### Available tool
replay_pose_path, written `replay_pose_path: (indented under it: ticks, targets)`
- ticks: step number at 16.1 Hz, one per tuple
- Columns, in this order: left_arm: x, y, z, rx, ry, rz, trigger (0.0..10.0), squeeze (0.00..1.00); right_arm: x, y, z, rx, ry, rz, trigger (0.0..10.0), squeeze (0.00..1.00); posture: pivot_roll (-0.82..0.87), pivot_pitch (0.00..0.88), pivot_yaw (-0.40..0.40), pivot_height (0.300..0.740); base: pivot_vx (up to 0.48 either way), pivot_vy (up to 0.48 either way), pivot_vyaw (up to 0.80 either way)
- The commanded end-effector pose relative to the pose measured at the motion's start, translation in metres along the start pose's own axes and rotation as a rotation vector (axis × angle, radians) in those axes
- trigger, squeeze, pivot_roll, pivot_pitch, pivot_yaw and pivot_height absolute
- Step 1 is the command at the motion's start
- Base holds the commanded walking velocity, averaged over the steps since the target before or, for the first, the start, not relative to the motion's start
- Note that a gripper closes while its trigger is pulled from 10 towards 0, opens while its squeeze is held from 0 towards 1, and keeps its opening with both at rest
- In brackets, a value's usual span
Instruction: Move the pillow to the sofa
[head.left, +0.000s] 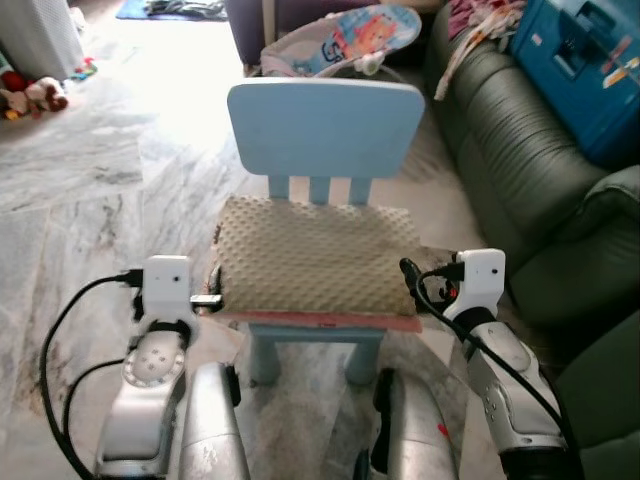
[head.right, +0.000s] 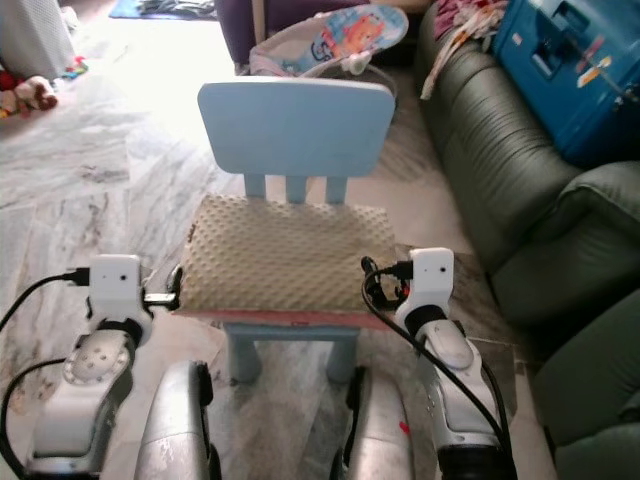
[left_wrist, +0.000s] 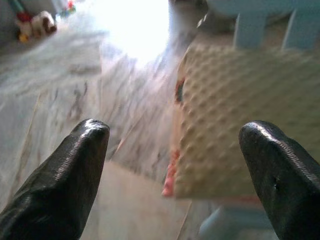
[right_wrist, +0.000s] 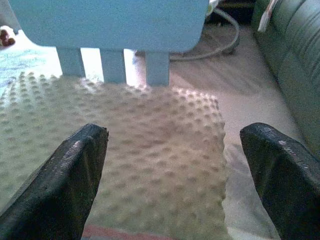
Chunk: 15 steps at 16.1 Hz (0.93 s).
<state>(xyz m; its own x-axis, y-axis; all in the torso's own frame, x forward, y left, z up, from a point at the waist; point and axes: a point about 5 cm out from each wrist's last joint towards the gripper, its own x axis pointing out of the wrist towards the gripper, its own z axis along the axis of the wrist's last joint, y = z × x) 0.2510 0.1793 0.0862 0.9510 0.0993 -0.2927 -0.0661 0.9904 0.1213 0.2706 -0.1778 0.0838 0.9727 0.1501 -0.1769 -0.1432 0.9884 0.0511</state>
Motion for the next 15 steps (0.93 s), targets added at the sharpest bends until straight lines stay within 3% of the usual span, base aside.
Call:
replay_pose_path:
  ticks: [1,2,6,8,11,12,13,14,15]
  targets:
    - [0.004,0.0,-0.006,0.003,0.056,-0.012,10.0,1.0,-0.001,-0.006,-0.007,0.015,0.041,-0.007,10.0,0.07,0.0,0.137,-0.047,0.552,0.0,0.0,0.0]
    - [0.005,0.006,-0.011,0.019,0.094,-0.008,10.0,1.0,-0.001,-0.005,-0.007,0.023,0.045,0.002,10.0,1.0,0.0,0.162,-0.046,0.552,0.0,0.0,0.0]
    - [0.025,0.035,-0.013,-0.001,0.13,0.05,10.0,1.0,0.013,-0.015,-0.012,0.041,0.105,-0.054,10.0,1.0,-0.03,0.249,-0.051,0.552,0.0,0.0,0.0]
    - [0.025,0.04,-0.015,-0.025,0.148,0.063,10.0,1.0,0.013,-0.017,-0.012,0.042,0.109,-0.055,10.0,1.0,-0.04,0.269,-0.05,0.552,0.0,0.0,0.0]
    - [0.042,0.045,-0.014,0.015,0.149,0.083,10.0,1.0,0.025,-0.024,-0.015,0.019,0.162,-0.035,10.0,1.0,-0.05,0.332,-0.064,0.552,0.0,0.0,0.0]
    - [0.048,0.043,-0.015,0.021,0.149,0.074,10.0,0.89,0.028,-0.023,-0.017,0.015,0.173,-0.023,10.0,1.0,-0.05,0.346,-0.071,0.552,0.0,0.0,0.0]
    - [0.051,0.041,-0.015,0.02,0.147,0.063,10.0,0.17,0.03,-0.02,-0.018,0.012,0.176,-0.005,10.0,1.0,-0.05,0.36,-0.076,0.552,0.0,0.0,0.0]
    - [0.058,0.037,-0.012,0.017,0.126,0.051,10.0,0.0,0.035,-0.015,-0.017,0.013,0.17,0.015,10.0,1.0,-0.05,0.37,-0.08,0.552,0.0,0.0,0.0]
    - [0.061,0.035,-0.008,0.004,0.111,0.047,10.0,0.0,0.039,-0.013,-0.016,0.016,0.165,0.018,10.0,1.0,-0.05,0.373,-0.083,0.552,0.0,0.0,0.0]
